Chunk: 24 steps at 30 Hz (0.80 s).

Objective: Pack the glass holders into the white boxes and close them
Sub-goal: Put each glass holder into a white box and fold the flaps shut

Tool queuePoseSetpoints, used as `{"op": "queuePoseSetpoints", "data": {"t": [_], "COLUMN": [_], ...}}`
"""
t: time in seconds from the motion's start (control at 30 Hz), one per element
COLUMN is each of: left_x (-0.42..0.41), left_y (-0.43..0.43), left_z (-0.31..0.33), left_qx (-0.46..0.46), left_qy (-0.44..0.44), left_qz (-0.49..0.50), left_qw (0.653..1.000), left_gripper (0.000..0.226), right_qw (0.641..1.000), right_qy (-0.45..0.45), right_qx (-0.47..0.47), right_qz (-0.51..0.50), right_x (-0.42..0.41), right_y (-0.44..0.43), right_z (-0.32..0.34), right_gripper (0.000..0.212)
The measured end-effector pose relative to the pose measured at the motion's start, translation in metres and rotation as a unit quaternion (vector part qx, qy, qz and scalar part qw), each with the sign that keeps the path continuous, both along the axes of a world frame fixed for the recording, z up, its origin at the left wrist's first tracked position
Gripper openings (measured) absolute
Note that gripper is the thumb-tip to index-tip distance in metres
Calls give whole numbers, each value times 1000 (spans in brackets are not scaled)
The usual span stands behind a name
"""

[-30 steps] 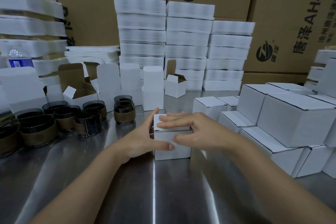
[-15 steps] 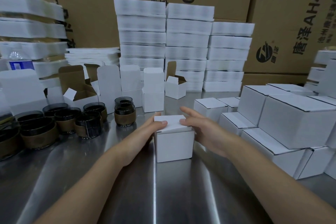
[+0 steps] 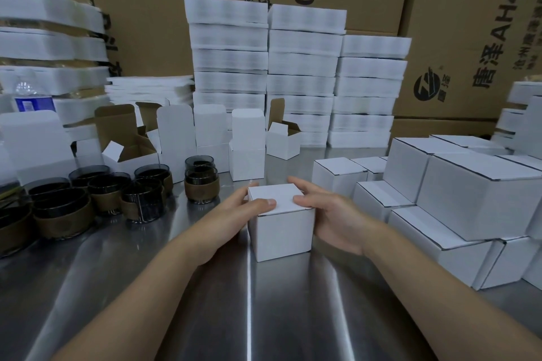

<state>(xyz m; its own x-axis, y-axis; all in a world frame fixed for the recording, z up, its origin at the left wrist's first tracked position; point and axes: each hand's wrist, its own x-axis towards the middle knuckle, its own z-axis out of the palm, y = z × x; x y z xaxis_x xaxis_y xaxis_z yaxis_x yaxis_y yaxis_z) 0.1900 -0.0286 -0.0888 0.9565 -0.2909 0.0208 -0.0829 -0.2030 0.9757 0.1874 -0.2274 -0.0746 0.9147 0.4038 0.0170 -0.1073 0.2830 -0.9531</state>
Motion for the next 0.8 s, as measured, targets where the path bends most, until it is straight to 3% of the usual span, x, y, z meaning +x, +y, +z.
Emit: {"op": "queuePoseSetpoints", "data": {"t": [0.13, 0.27, 0.33, 0.37, 0.4, 0.47, 0.53, 0.7, 0.8], "left_x": [0, 3, 3, 3, 2, 3, 4, 4, 3], "left_y": [-1, 0, -2, -3, -5, -6, -5, -6, -9], "left_z": [5, 4, 3, 2, 2, 1, 0, -4, -2], "left_qx": [10, -9, -25, -27, -22, 2, 26, 32, -29], "left_qy": [-21, -23, -32, -51, -76, -132, -155, -144, -99], "left_qz": [11, 12, 36, 67, 110, 194, 235, 200, 180], "left_qw": [1000, 1000, 999, 996, 991, 972, 959, 969, 978], "left_gripper": [63, 48, 49, 54, 57, 53, 38, 28, 36], "right_qw": [1000, 998, 985, 960, 913, 775, 683, 577, 545], "right_qy": [-15, -30, -105, -173, -256, -402, -476, -572, -579], "right_qx": [-24, -51, -129, -202, -283, -426, -502, -537, -553], "right_qz": [5, -12, -43, -85, -146, -236, -234, -227, -248], "right_x": [0, -3, -6, -7, -9, -14, -20, -23, -17], "right_y": [0, -1, 4, 7, 11, 17, 23, 31, 35], "right_z": [-1, 0, 4, 4, 4, 0, -5, -5, -9], "right_gripper": [70, 55, 43, 37, 31, 24, 31, 38, 35]}}
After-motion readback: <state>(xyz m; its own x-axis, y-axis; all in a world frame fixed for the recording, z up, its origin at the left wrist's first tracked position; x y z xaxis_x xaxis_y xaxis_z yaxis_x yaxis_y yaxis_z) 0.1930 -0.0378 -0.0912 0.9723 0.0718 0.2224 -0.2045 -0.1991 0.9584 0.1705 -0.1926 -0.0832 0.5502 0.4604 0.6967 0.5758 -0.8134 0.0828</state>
